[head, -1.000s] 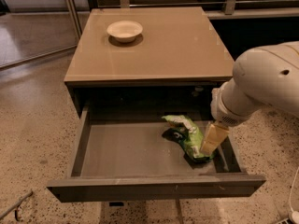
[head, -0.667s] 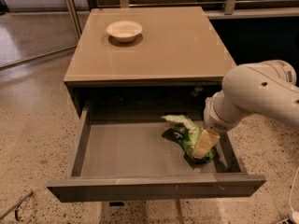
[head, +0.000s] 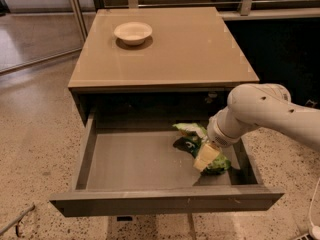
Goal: Pick green rice chip bag from top drawer and place on counter
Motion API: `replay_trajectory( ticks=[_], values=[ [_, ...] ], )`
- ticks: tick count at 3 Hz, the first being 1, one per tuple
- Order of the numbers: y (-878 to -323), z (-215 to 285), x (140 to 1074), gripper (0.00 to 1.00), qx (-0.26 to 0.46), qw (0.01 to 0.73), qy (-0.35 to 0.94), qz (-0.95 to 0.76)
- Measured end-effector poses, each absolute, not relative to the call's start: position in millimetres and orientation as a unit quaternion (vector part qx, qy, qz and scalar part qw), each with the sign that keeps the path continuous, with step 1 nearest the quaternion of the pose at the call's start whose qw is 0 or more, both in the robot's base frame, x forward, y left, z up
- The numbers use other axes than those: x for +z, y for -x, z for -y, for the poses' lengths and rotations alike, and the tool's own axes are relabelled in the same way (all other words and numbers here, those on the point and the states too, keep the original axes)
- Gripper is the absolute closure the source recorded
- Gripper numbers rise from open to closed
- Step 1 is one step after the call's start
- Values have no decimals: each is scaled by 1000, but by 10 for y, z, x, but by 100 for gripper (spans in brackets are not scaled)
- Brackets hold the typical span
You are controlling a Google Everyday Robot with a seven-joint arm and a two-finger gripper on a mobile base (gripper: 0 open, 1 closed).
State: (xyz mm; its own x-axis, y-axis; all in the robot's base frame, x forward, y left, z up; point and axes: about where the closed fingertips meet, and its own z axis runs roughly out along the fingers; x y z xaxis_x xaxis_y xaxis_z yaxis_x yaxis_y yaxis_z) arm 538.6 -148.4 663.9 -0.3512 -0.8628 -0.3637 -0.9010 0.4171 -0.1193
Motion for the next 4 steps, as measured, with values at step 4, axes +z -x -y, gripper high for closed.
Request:
replay_trajectory(
  ticks=[4],
  values=[
    [-5605,1456,6081,18,48,215,517,-827]
  ],
)
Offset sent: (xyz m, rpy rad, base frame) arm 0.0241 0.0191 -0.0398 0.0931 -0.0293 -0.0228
